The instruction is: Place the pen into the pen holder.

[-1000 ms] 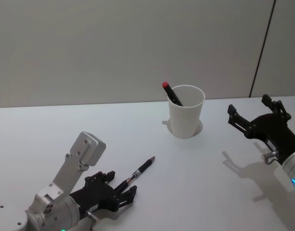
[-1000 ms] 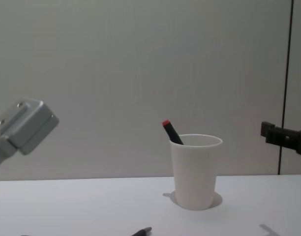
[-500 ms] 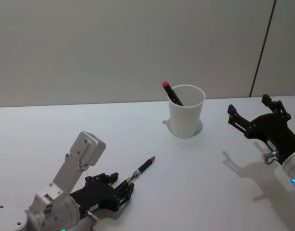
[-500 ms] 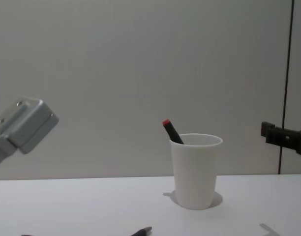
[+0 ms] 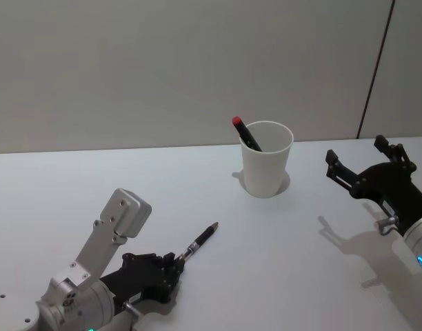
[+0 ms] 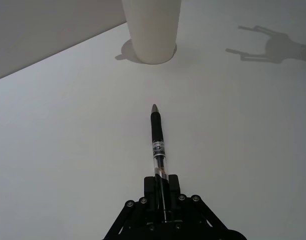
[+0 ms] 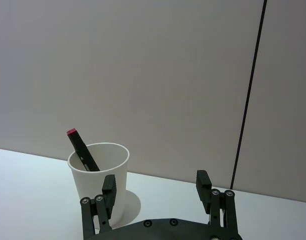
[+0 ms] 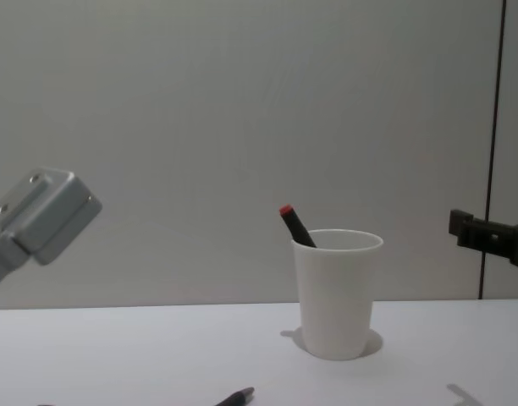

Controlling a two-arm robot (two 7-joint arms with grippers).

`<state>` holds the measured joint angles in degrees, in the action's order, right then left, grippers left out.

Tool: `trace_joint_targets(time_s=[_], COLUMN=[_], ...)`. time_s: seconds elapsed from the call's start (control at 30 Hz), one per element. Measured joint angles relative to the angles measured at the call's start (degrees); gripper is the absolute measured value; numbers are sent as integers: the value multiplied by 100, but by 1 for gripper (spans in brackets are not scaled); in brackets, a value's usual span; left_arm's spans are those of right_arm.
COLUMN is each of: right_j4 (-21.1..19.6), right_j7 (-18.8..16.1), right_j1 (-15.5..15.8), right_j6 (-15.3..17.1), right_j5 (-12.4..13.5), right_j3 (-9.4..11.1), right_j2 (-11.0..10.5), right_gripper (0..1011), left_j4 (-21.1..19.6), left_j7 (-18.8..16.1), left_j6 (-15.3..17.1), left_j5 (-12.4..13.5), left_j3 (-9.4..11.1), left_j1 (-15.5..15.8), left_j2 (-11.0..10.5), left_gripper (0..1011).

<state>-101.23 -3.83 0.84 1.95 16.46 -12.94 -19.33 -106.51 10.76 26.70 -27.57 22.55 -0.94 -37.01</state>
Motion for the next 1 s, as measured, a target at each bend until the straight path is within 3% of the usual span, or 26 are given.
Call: trace_joint_targets(time_s=[0.47, 0.8, 1.0], right_j4=[0, 0, 0], right_j7=[0, 0, 0], right_j1=[0, 0, 0], right_j6=[0, 0, 0], right_j5=[0, 0, 0], right_j3=[0, 0, 0], right_j2=[0, 0, 0], right_gripper=[1002, 1001, 1001], left_j4=[-1, -1, -1], left_j7=[-11, -164, -173], left_j6=[-75, -576, -1041], left_j5=[-23, -158, -253], left_j3=[-18, -105, -187], left_j1=[-1, -12, 51], left_j2=[6, 32, 76], left_gripper=[161, 161, 161])
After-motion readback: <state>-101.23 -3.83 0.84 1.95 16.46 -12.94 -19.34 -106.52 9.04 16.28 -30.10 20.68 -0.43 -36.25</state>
